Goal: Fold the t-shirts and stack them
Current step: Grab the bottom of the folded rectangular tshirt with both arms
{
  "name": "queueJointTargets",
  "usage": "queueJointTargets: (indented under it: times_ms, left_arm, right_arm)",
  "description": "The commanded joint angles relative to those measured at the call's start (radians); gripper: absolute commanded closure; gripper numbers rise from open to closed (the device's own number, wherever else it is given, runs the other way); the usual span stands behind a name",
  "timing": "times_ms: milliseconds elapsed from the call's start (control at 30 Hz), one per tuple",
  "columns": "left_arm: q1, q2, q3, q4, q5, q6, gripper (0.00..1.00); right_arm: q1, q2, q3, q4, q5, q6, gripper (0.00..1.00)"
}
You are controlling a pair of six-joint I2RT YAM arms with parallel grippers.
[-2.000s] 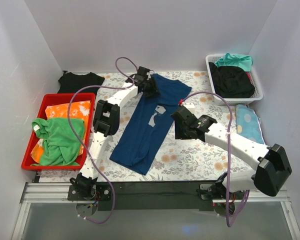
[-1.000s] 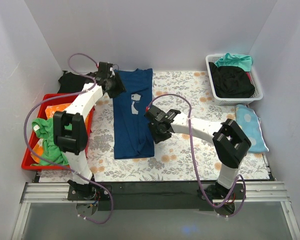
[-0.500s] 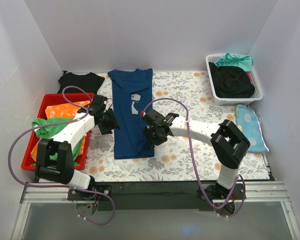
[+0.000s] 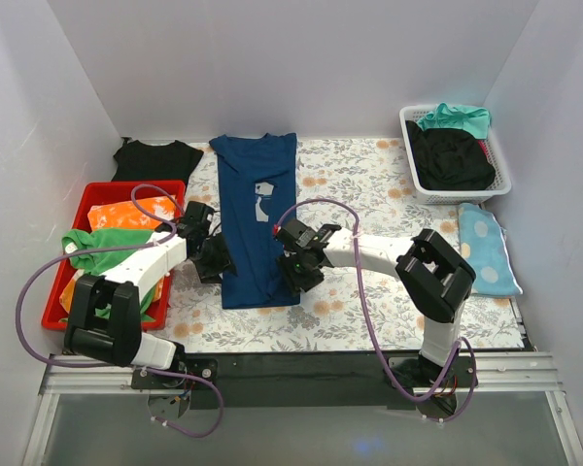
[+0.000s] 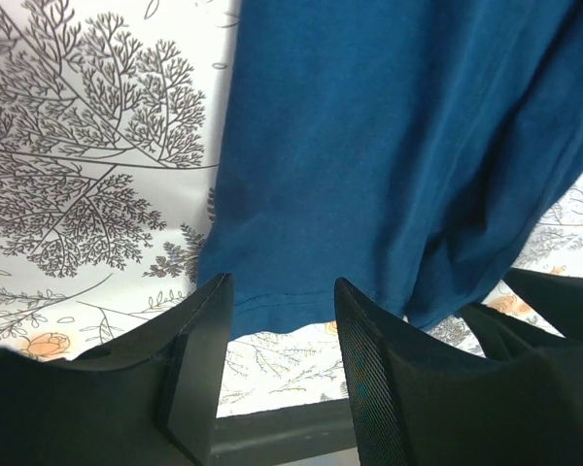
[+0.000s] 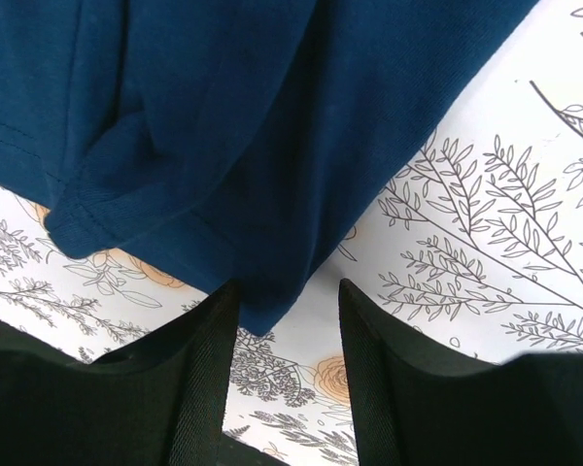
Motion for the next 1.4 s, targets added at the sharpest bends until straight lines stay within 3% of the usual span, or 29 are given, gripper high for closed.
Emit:
queueJointTargets:
  times_ms: [0, 67, 167, 300, 633, 767, 967, 1233, 1367]
  left_arm:
    - [-0.001, 0.014, -0.022, -0.040, 0.013, -0.061, 0.57]
    - [-0.002, 0.019, -0.037, -0.048, 0.036, -0.083, 0.58]
    - [-0.001, 0.019, -0.052, -0.054, 0.032, -0.111, 0.59]
    - [-0.004, 0.031, -0.057, -0.072, 0.038, -0.121, 0.60]
    - [-0.010, 0.016, -0.102, -0.098, 0.024, -0.161, 0.60]
    - [-0.012, -0.002, -0.089, -0.131, 0.001, -0.178, 0.61]
    - [-0.013, 0.015, -0.106, -0.135, -0.020, -0.190, 0.62]
    - [-0.016, 0.027, -0.122, -0.138, -0.042, -0.215, 0.63]
    - [-0.021, 0.054, -0.129, -0.106, -0.039, -0.229, 0.65]
  right_arm:
    - [0.004, 0.009, -0.021, 0.012, -0.017, 0.015, 0.51]
    - [0.004, 0.014, -0.026, 0.009, -0.025, 0.017, 0.55]
    - [0.007, 0.006, -0.050, 0.005, -0.034, 0.014, 0.71]
    - [0.007, -0.020, -0.092, -0.015, -0.037, 0.003, 0.78]
    - [0.009, -0.023, -0.084, -0.014, -0.031, -0.015, 0.75]
    - [0.009, -0.020, -0.046, -0.012, -0.035, -0.024, 0.65]
    - [0.009, 0.021, -0.009, -0.014, -0.049, -0.040, 0.59]
    - [0.009, 0.052, 0.008, -0.014, -0.045, -0.054, 0.59]
    - [0.009, 0.072, 0.008, -0.017, -0.043, -0.060, 0.65]
